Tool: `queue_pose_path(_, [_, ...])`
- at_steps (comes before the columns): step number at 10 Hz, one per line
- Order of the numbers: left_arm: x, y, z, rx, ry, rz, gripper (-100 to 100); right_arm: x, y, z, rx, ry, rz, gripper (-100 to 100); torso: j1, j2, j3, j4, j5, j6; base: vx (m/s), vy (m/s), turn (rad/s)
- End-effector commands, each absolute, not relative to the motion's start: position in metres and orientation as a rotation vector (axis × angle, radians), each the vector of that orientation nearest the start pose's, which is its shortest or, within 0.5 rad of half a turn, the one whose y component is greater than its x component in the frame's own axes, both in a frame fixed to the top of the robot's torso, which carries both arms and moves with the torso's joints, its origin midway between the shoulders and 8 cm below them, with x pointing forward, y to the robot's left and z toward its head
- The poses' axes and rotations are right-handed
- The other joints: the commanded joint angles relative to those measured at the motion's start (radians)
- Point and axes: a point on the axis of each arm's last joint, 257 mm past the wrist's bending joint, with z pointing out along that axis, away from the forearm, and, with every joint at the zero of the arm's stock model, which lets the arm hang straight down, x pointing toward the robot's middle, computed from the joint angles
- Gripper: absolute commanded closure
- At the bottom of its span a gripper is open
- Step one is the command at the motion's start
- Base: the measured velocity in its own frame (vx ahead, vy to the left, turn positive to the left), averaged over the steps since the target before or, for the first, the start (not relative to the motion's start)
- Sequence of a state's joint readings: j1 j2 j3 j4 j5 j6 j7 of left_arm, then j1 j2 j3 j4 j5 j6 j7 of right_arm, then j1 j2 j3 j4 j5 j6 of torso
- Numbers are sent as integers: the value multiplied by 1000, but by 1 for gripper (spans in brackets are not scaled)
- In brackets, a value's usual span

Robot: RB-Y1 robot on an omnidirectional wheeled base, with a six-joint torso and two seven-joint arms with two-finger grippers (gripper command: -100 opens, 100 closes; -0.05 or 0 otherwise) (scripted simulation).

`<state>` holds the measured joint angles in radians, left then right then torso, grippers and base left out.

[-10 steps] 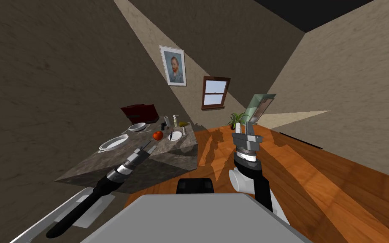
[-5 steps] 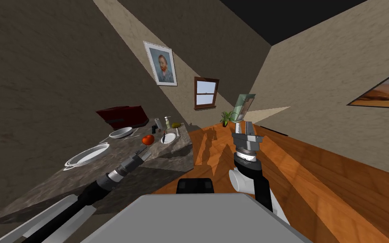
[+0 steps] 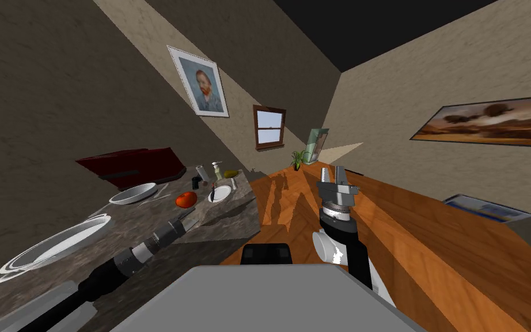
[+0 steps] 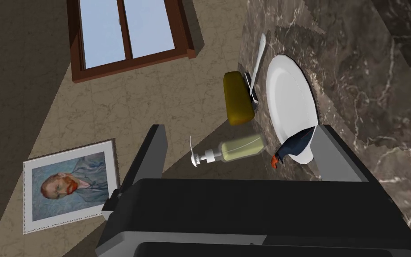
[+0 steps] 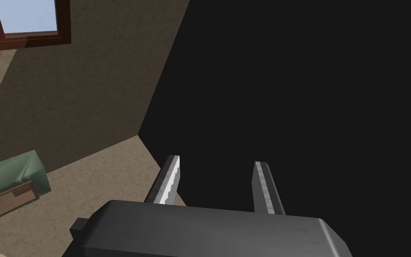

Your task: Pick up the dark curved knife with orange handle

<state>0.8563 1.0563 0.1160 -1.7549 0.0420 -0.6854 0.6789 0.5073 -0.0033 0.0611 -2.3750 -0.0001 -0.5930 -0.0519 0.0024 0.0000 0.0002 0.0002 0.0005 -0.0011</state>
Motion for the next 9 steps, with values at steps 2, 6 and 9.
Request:
queue_pose_path(2, [270,443,-236,-1042,1774,-1213,-100,307,-254,79,533,474,1449,0,0,0,0,0,0,1,9,16,-259])
queue_pose_path(6, [222,494,-271,-1215,1895,-1084,-100,307,-254,79,533,474,1449,0,1,-1,-1,0,0,1,13,21,-362])
queue_pose_path(9, [200,520,-282,-1276,1941,-1004,-100,307,-254,78,533,474,1449,0,0,-1,0,0,0,-1,11,19,-219])
